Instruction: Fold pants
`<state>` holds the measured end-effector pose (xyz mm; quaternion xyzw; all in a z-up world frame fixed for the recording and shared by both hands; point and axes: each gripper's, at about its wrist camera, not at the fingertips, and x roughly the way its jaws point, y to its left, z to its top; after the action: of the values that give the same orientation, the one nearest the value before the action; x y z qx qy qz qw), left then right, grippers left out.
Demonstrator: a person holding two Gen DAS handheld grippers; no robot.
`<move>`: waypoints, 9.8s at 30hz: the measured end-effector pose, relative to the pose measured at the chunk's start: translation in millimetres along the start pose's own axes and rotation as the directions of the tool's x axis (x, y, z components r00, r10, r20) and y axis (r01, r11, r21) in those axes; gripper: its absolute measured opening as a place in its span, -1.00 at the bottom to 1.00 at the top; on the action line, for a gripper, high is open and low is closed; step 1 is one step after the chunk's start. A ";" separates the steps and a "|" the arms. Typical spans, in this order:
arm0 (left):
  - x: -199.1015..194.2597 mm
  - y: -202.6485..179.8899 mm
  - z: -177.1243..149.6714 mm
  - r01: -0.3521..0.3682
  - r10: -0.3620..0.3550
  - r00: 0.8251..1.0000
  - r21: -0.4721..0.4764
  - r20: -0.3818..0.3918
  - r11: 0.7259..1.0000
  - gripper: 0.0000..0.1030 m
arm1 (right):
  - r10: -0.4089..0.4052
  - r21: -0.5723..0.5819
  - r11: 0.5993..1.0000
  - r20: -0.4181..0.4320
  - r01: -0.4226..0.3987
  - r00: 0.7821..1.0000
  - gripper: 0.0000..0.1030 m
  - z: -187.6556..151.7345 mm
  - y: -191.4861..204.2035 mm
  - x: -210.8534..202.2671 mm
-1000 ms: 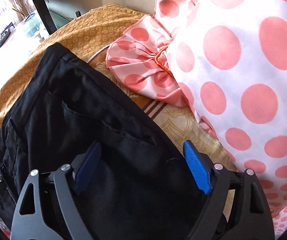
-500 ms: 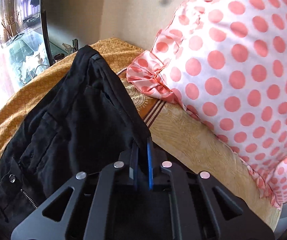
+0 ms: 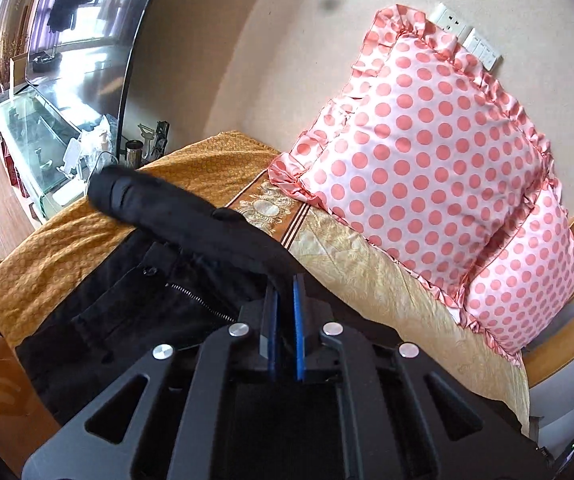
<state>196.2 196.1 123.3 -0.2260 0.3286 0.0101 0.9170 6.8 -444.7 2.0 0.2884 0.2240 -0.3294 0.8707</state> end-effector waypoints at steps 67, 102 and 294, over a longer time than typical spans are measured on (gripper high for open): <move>-72.5 15.5 -132.9 -0.289 0.197 0.932 0.298 0.303 0.910 0.80 | 0.222 0.101 0.972 -0.132 -0.210 0.966 -0.13 -49.2 -36.3 -45.2; 11.0 -73.0 -210.0 0.074 -0.036 0.996 0.512 -0.082 0.856 0.89 | -0.109 0.005 0.994 -0.069 0.110 0.992 -0.94 -42.4 -106.2 4.0; 37.0 -129.1 -247.9 0.209 -0.115 0.976 0.631 -0.187 0.747 0.96 | -0.063 -0.396 0.918 -0.173 -0.011 0.983 -0.48 22.2 -50.3 87.0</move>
<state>98.5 -29.0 -15.5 0.0765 0.3528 -0.1990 0.9111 35.3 -528.8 -50.0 0.1328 0.3683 -0.2612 0.8823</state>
